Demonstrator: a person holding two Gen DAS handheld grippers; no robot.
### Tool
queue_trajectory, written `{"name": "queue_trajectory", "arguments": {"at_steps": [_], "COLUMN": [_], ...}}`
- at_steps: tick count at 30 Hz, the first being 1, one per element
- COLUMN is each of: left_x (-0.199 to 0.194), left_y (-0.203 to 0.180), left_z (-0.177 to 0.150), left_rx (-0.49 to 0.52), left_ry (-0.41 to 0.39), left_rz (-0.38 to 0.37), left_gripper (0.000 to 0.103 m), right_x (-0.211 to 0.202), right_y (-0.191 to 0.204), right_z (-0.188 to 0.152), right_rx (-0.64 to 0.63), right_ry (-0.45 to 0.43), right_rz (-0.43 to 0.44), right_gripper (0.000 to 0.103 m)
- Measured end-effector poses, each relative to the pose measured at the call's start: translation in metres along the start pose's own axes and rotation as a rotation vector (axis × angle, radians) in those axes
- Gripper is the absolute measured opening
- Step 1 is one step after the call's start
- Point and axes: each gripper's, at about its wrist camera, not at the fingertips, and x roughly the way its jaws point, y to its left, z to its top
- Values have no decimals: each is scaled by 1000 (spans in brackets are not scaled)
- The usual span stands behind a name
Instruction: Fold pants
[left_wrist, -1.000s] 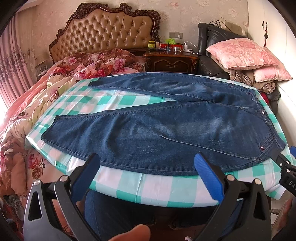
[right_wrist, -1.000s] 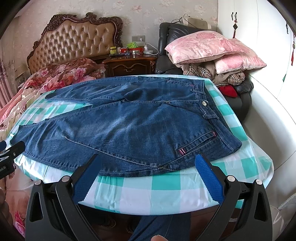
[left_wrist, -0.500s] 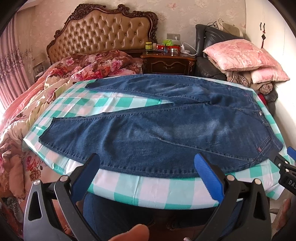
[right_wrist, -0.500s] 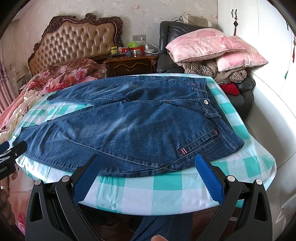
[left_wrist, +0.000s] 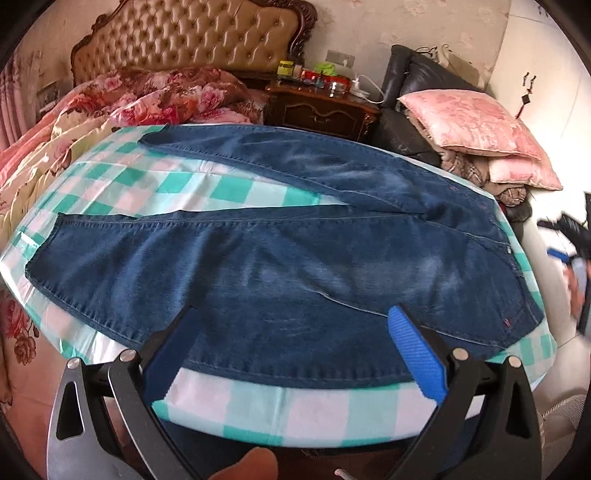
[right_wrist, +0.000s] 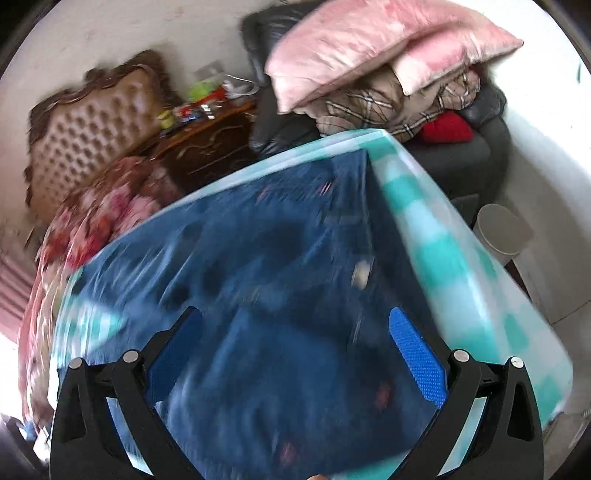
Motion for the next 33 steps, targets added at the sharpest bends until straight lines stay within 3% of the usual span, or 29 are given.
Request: {"name": "queue_trajectory", "arguments": {"at_steps": [4, 7, 12, 16, 19, 20, 22, 23, 27, 33], "left_x": [17, 27, 39, 45, 50, 53, 62, 67, 83, 123], "left_y": [17, 29, 53, 68, 76, 78, 84, 86, 104, 126], "left_z": [4, 5, 12, 24, 36, 40, 53, 59, 94, 161], "left_rx": [-20, -18, -54, -89, -114, -121, -145, -156, -256, -414], "left_ry": [30, 52, 59, 54, 43, 44, 46, 50, 36, 18], "left_rz": [-7, 2, 3, -11, -34, -39, -74, -88, -176, -292], "left_gripper": [102, 102, 101, 101, 101, 101, 97, 93, 89, 72], "right_x": [74, 112, 170, 191, 204, 207, 206, 198, 145, 34], "right_y": [-30, -41, -54, -55, -47, -44, -38, -36, -15, 17], "right_z": [80, 116, 148, 161, 167, 165, 165, 166, 159, 122], "right_rx": [6, -26, -34, -54, -127, -156, -194, -200, -267, -314], "right_ry": [104, 117, 166, 159, 171, 186, 167, 135, -11, -173], "right_rz": [-124, -177, -169, -187, -165, -166, -177, -161, -108, 105], "right_gripper": [98, 98, 90, 84, 57, 30, 9, 6, 5, 5]}}
